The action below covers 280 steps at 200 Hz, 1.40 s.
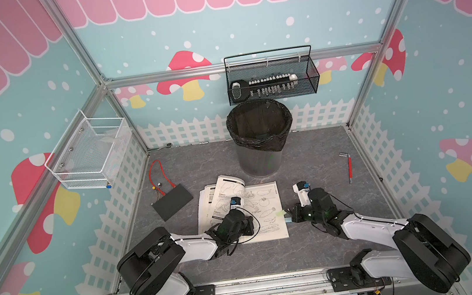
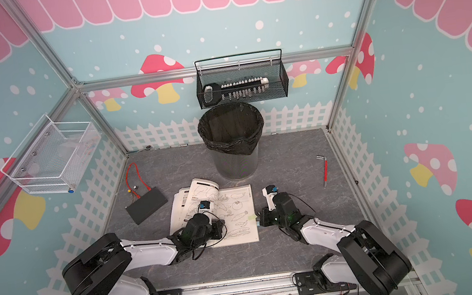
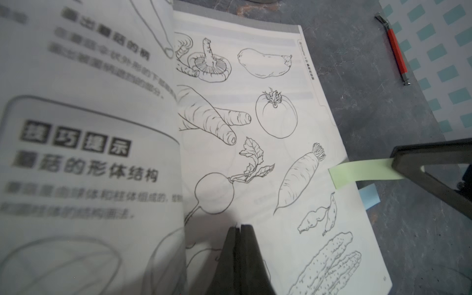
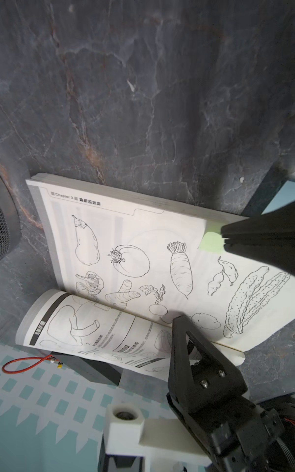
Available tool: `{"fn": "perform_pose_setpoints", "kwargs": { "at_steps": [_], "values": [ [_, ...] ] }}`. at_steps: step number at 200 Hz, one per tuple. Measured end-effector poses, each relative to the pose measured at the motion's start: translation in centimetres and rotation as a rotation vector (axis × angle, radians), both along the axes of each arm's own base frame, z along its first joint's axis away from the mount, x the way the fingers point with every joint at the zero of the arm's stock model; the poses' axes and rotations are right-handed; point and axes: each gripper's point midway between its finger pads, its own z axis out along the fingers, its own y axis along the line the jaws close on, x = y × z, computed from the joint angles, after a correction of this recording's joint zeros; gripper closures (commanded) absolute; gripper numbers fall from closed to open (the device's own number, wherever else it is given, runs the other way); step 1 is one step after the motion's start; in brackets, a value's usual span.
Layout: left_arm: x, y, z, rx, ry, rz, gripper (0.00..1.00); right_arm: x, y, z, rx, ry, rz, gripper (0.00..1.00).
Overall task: Peel off the used sticky note
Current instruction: Tear off the note from the book.
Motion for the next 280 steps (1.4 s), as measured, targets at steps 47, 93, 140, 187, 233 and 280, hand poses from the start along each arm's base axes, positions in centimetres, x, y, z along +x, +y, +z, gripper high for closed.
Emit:
{"fn": "perform_pose_setpoints", "kwargs": {
  "at_steps": [47,93,140,187,233,280],
  "values": [
    [1.2,-1.7,0.8,0.017,-0.016,-0.031,1.0,-0.6,0.7,-0.6,-0.039,-0.002,0.022,1.0],
    [2.4,-3.6,1.8,0.004,-0.037,-0.066,1.0,-2.1,2.2,-2.5,-0.074,0.044,0.077,1.0],
    [2.4,-3.8,1.3,0.01,-0.028,-0.078,1.0,-3.5,3.6,-2.5,-0.059,0.055,0.12,1.0],
    [2.3,-3.8,0.7,0.02,-0.016,-0.079,1.0,-3.9,3.0,3.3,0.012,-0.057,0.101,1.0],
    [2.3,-3.8,0.5,0.022,-0.013,-0.079,1.0,-4.3,1.7,9.1,0.063,-0.162,0.06,1.0],
    [2.2,-3.8,0.6,0.019,-0.014,-0.082,1.0,-3.2,0.8,11.9,-0.012,-0.207,0.023,1.0]
  ]
}}
